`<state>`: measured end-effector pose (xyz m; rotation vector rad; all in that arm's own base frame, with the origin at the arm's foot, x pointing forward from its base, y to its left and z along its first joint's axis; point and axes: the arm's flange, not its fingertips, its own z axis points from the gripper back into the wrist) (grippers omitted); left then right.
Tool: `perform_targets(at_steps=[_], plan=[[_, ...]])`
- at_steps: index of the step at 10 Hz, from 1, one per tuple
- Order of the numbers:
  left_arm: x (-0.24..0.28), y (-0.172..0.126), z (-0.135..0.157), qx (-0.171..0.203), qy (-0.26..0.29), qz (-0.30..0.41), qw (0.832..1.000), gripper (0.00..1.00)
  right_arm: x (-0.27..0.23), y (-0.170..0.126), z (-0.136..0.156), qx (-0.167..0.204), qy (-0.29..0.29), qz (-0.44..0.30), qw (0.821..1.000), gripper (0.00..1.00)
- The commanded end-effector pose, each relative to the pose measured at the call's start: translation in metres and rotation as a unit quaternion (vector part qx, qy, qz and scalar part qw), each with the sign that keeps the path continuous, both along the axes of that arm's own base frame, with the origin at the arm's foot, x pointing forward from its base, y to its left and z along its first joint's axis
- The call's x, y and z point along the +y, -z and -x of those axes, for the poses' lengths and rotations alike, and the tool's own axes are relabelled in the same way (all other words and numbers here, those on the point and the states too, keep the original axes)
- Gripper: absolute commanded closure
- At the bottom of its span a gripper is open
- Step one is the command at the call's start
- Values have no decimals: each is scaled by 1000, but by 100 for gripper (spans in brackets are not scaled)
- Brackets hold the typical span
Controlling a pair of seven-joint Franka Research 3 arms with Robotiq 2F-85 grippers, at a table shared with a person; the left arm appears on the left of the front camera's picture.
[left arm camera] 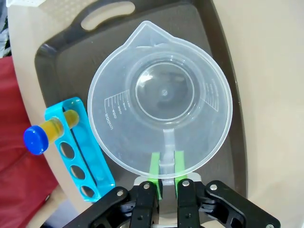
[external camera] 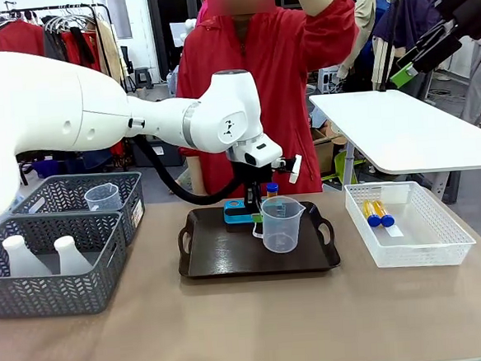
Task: Prepare the laboratory tools.
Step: Pick up one Large Measuring Cup and place it on the Handle tray.
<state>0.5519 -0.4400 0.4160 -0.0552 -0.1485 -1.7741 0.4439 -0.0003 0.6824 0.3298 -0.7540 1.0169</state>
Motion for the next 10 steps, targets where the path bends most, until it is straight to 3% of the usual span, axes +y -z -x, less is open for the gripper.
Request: perform_targets(at_steps=[1,2,10], plan=[[1,-4,0,-2,-1,1,1000,100,0,-1,0,0,-3,-4,1000,0],[7,-7,-1,-16,-6,2,1000,100,0,-1,0,0,-3,-4,1000,0],[-11,17,-18,2,-1,-9,1000,100,0,-1,0,0,-3,-4,1000,0]])
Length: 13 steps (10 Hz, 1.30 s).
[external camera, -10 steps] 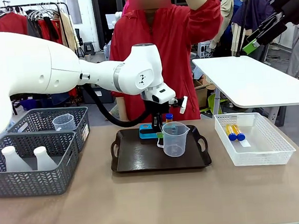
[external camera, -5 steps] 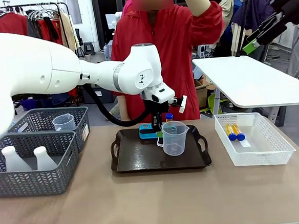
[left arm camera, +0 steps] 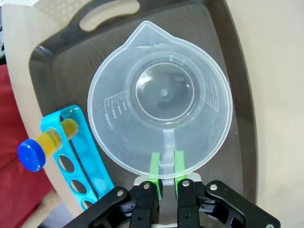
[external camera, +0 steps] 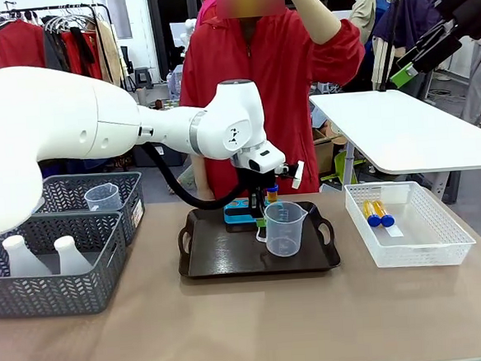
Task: Prepare the laboratory tools.
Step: Pick up one Large Measuring Cup and place it on the Handle tray.
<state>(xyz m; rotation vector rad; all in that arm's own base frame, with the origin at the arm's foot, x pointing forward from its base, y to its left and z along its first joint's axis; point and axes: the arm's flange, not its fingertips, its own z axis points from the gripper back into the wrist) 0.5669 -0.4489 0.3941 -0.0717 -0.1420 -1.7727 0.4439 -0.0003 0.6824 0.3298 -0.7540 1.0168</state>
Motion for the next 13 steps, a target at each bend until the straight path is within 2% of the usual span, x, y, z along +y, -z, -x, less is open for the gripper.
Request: perform_targets(at_steps=[1,5,6,10,13], plan=[[-3,-4,-4,-5,-2,-11,1000,82,0,-1,0,0,-3,-4,1000,0],[5,-12,-5,-5,-9,-3,1000,5,0,-1,0,0,-3,-4,1000,0],[11,-17,-4,-7,-15,0,1000,0,0,-1,0,0,-3,-4,1000,0],[48,-46,8,-24,-36,18,999,0,0,-1,0,0,-3,-4,1000,0],[89,-70,16,-37,-84,27,995,0,0,-1,0,0,-3,-4,1000,0]])
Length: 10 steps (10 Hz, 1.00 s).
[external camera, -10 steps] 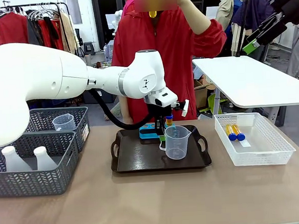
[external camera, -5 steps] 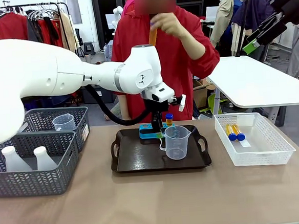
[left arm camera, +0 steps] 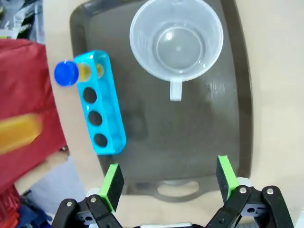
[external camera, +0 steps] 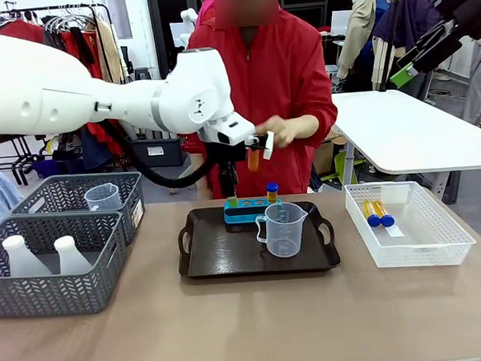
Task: Prepare the laboratory tools.
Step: Pick up one Large Measuring Cup and place it on the Handle tray, then pick up one Small flask and place it on the Handle tray.
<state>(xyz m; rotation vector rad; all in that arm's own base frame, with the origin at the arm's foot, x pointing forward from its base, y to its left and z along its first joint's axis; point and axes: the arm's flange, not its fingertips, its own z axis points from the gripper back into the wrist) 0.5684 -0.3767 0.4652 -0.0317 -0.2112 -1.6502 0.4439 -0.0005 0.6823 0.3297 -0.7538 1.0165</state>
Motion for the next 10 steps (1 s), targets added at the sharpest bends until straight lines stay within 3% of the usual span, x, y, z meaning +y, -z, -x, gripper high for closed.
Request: perform_targets(at_steps=[1,7,10], plan=[[30,-7,20,-17,-39,13,999,0,0,-1,0,0,-4,-4,1000,0],[121,-58,39,-69,-143,35,987,0,0,-1,0,0,-4,-4,1000,0],[188,-89,55,-74,-271,32,959,0,0,-1,0,0,-4,-4,1000,0]])
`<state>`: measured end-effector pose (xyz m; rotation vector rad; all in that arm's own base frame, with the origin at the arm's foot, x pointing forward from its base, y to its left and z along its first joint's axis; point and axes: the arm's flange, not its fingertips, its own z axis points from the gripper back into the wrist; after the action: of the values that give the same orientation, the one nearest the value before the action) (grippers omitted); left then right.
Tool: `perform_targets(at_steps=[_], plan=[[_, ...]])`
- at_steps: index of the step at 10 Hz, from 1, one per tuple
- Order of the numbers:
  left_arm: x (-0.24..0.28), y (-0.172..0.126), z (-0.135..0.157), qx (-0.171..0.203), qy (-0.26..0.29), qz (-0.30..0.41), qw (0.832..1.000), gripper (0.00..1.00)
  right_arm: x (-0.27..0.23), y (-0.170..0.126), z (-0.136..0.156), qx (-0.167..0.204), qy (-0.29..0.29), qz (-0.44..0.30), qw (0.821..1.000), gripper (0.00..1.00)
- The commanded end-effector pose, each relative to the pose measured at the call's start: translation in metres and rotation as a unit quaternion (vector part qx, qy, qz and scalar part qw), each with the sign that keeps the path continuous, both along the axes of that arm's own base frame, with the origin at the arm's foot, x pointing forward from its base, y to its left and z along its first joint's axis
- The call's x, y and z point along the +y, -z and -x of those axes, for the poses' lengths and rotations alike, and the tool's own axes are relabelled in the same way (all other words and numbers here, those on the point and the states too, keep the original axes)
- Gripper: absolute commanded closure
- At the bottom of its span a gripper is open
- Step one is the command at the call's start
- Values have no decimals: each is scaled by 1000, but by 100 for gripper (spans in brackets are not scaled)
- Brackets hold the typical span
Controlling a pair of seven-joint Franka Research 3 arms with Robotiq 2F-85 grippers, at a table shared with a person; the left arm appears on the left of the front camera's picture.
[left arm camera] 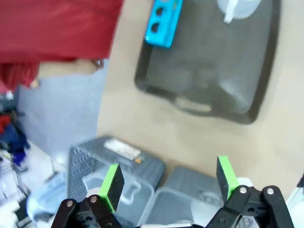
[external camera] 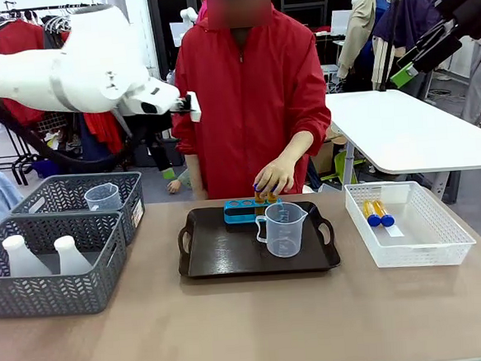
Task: Prepare the laboratory tools.
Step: Pick up one Small flask and place it on the Handle tray.
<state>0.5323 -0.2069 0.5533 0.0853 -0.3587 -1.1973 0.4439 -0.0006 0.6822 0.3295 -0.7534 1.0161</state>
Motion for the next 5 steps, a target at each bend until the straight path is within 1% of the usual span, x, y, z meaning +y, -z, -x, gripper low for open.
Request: perform_targets(at_steps=[1,2,3,4,5], plan=[[41,-7,22,6,-100,13,995,0,0,-1,0,0,-4,-4,1000,0],[63,-11,27,23,-157,13,987,0,0,-1,0,0,-4,-4,1000,0],[85,-11,30,28,-202,21,979,0,0,-1,0,0,-4,-4,1000,0],[114,-14,34,25,-261,18,965,0,0,-1,0,0,-4,-4,1000,0],[134,-13,38,29,-312,22,949,0,0,-1,0,0,-4,-4,1000,0]])
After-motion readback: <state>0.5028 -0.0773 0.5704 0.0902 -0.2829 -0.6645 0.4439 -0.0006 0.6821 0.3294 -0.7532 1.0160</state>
